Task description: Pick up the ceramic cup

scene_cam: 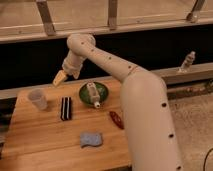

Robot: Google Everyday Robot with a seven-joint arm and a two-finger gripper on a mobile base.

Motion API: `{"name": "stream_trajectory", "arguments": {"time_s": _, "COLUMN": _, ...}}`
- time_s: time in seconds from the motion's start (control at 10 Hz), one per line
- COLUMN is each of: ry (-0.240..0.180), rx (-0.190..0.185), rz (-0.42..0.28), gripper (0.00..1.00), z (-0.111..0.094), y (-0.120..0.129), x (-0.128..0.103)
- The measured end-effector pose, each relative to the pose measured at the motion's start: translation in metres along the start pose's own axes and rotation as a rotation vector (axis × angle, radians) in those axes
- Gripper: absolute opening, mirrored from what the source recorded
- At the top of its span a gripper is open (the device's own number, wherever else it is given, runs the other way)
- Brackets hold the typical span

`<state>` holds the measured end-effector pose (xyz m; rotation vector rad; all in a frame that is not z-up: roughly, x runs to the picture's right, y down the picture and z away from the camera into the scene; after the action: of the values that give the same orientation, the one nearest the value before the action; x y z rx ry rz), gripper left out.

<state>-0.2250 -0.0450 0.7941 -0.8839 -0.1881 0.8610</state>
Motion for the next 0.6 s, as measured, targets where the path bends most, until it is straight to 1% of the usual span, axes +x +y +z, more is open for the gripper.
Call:
{"name": "stream_trajectory", "arguments": {"time_s": 0.2, "ry": -0.001, "rx": 0.005, "rz": 0.005, "gripper": 0.8, "z": -0.0019, "y": -0.0041, "x": 0.0014}}
{"name": "stream_trajectory", "arguments": {"time_s": 0.6, "ry": -0.001, "rx": 0.005, "rz": 0.004, "gripper": 0.8, "z": -0.0013, "y": -0.0039, "x": 0.0017}}
